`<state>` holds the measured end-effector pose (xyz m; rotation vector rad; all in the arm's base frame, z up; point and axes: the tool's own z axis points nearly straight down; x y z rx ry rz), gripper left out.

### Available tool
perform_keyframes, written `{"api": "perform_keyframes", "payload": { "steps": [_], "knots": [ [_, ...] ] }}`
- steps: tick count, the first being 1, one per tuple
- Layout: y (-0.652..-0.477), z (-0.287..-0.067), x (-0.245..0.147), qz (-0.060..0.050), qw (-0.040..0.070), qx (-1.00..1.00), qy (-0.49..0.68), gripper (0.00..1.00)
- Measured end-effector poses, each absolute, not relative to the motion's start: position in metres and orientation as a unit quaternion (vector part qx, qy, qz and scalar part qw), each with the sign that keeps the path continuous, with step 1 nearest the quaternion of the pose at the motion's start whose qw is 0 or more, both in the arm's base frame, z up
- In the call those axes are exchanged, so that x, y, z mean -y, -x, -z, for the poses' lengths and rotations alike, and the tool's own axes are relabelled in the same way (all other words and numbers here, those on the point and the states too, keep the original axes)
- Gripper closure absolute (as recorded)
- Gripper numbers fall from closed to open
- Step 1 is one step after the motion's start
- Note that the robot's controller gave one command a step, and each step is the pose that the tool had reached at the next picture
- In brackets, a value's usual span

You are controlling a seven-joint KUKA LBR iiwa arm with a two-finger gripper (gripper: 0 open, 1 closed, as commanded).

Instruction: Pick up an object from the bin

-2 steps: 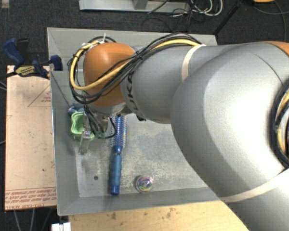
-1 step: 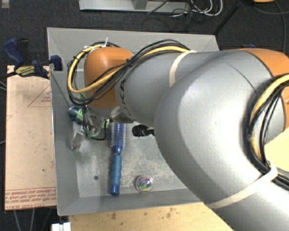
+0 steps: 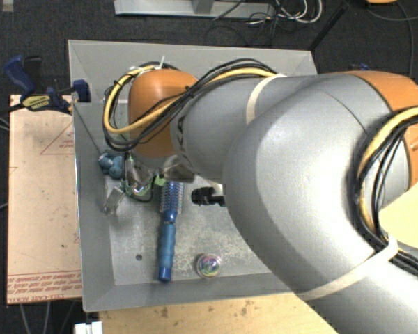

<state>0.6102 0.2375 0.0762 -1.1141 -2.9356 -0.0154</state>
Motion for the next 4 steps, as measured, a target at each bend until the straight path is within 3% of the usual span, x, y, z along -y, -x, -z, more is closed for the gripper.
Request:
{"api": "perform_keyframes", "payload": {
  "steps": [1,2,3,4],
  "knots": [
    [-0.611,-0.076,-0.233,0.001,0.001,0.934,0.357,1.00],
    [-0.612,-0.133,-0.234,0.002,-0.002,0.935,0.355,1.00],
    [-0.613,-0.142,-0.235,0.001,-0.001,0.935,0.354,1.00],
    [-0.614,-0.194,-0.235,0.002,-0.002,0.936,0.352,1.00]
  ]
}}
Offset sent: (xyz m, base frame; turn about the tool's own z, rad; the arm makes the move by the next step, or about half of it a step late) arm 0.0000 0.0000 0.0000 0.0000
